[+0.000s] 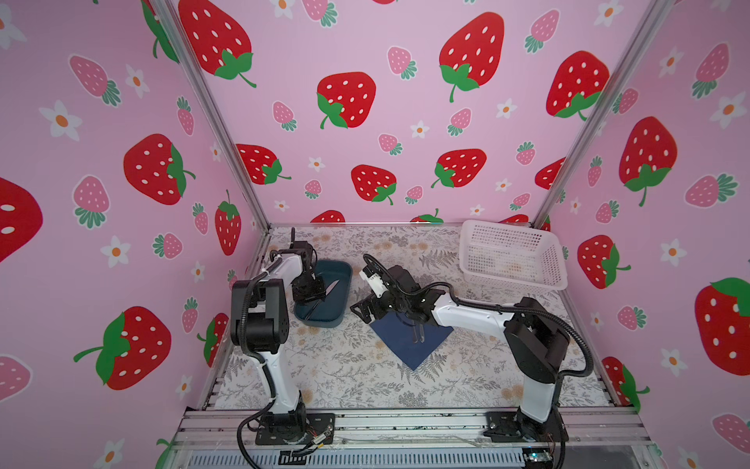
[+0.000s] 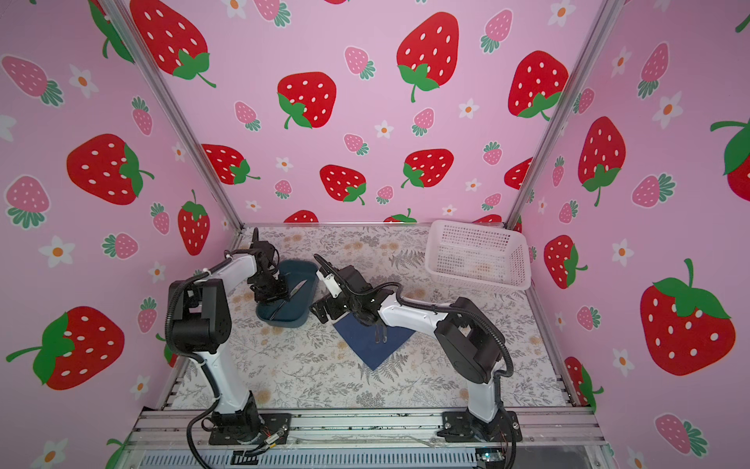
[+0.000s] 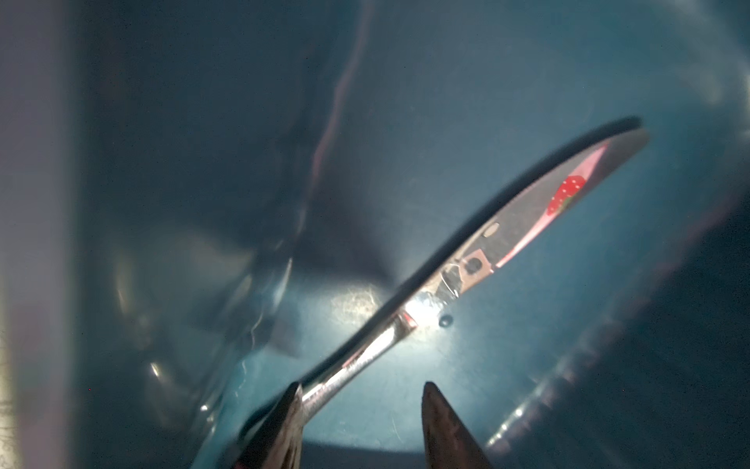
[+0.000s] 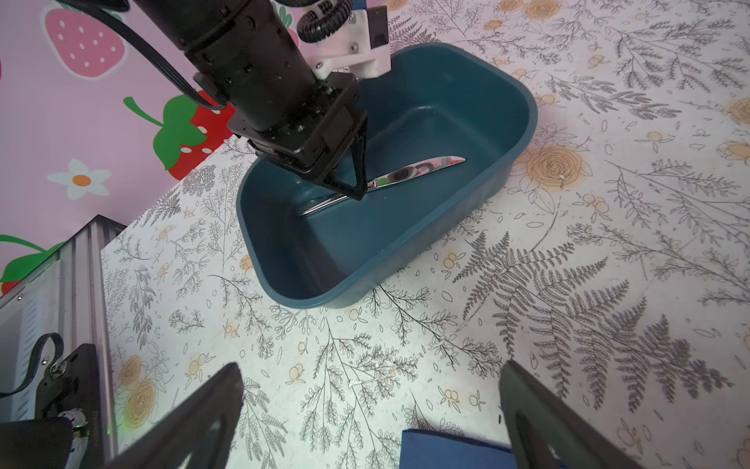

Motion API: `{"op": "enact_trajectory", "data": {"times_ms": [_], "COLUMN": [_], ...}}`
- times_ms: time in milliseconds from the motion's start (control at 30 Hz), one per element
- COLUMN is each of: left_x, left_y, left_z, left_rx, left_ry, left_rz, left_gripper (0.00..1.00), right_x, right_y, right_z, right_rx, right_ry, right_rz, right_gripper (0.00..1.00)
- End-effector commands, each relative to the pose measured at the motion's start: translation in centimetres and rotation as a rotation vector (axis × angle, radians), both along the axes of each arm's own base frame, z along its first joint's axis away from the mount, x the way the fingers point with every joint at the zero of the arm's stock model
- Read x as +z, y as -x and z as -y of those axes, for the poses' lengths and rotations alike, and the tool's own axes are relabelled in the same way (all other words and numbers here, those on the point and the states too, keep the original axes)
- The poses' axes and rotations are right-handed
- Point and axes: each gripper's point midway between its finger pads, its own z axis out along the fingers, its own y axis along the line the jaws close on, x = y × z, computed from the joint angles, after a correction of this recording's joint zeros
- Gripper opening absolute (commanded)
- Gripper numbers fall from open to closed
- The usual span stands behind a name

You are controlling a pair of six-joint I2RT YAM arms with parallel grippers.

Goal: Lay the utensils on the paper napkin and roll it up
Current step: 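Close the left gripper on the knife handle inside the teal tray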

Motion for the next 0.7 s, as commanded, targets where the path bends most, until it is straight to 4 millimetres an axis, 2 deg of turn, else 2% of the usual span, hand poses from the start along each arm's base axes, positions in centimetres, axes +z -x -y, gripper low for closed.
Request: {"op": "enact_trajectory", "data": {"times_ms": [0, 433, 667], "left_x": [0.2, -1.1, -0.5], "left_y": [-0.4, 0.5, -0.4], "left_z": [-0.3, 0.7, -0.3], "left_rx": [-0.026, -0.062, 0.005], "left_ry": [-0.022, -0.044, -0.148], "left_rz": [-0.006, -0.05, 0.071], "left_gripper": [0.49, 0.45, 0.5], "right_x": [0.7, -0.3, -0.8], "right_y": [-0.5, -1.0, -0.9], "right_z": [-0.6, 0.4, 1.1], "right_rx": [0.001, -0.019, -0.024], "right_ry": [-0.012, 0.006, 0.018], "right_rz": [0.01, -0.018, -0.031], "right_gripper": [1.0, 1.0, 1.0]}}
